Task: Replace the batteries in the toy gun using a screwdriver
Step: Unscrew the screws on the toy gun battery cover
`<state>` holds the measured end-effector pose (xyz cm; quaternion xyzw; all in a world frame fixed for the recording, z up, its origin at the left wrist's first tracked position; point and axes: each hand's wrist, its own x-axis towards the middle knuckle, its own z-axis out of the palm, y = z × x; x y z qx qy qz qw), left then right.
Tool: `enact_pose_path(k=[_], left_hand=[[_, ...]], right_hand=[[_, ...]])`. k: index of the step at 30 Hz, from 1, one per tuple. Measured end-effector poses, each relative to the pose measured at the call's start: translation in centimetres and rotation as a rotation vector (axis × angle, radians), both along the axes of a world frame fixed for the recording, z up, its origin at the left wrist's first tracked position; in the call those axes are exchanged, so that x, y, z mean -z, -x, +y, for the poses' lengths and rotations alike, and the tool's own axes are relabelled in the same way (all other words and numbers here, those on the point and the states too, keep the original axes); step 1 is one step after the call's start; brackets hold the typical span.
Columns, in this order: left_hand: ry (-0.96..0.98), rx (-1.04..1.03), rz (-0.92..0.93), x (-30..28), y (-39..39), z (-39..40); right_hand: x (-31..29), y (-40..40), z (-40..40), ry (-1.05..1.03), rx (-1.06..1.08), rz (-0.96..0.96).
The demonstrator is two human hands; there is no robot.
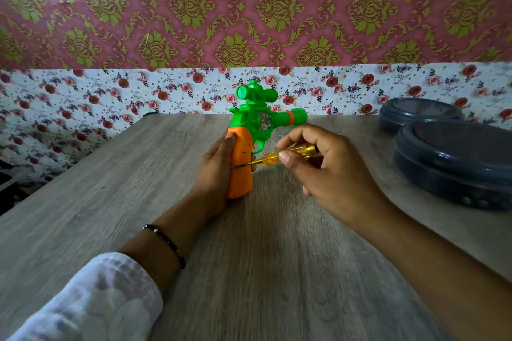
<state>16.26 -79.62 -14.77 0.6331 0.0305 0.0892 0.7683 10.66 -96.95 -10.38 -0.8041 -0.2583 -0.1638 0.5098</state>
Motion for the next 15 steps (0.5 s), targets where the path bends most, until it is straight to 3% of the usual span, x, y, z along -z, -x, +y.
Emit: enact_pose_path(k=[3, 7, 11, 15], left_hand=[[0.015, 0.002, 0.013, 0.01, -0.09, 0.05], [0.030, -0.005, 0.022, 0.16, -0.22, 0.17], [0.029, -0.017, 0.016, 0.11, -0.21, 0.02], [0.047, -0.024, 0.013, 0.15, -0.27, 0.09]], right_hand=[[-0.07, 0.09, 0.00, 0.053, 0.036, 0.038], [-0.09, 0.15, -0.47, 0.327, 0.211, -0.073], [0.18, -0.15, -0.34, 0.237, 0.166, -0.123], [-0.21, -0.18, -0.30, 0.143, 0.044, -0.048]])
